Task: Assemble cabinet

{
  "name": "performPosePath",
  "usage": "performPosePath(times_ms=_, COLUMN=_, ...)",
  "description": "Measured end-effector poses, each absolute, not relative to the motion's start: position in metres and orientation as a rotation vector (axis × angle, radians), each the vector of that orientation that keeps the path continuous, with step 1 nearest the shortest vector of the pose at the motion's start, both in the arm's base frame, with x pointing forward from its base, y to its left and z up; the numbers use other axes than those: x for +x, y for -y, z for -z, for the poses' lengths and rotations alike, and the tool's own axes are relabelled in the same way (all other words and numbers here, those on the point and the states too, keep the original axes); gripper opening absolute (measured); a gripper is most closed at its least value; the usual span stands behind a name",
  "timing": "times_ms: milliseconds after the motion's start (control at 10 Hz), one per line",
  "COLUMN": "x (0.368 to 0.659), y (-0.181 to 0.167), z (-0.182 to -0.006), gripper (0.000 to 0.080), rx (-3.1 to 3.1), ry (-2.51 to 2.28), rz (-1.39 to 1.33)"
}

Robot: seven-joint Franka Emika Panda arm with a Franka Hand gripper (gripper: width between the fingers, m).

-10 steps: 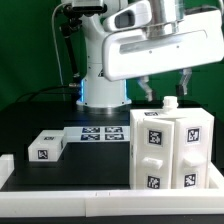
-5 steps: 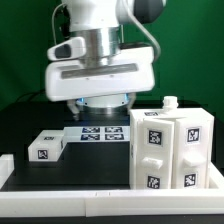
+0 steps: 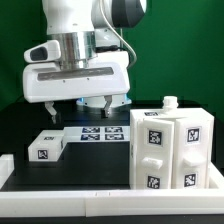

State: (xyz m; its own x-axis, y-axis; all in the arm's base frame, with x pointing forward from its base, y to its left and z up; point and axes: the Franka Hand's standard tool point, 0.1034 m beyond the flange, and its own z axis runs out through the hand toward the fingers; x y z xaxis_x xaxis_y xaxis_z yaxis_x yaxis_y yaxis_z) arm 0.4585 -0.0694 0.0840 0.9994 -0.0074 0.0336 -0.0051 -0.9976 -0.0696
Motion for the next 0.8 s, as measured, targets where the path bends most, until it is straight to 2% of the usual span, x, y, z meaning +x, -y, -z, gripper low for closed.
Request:
performPosePath(times_ms=200, x=0.457, y=0.073, z=-0.083, gripper=0.0797, rx=-3.072, ry=0.001, rz=0.051)
performPosePath(times_ms=300, x=0.450, y=0.090, z=-0.079, gripper=0.0797, rx=-3.074, ry=0.080, rz=0.048)
performPosePath(times_ms=500, x=0.426, y=0.127, z=-0.066, gripper=0.0797, rx=-3.088, ry=0.035, rz=0.033)
performPosePath(times_ms=800, x=0.416, y=0.136, z=-0.049, gripper=0.0797, rx=-3.088, ry=0.026, rz=0.005)
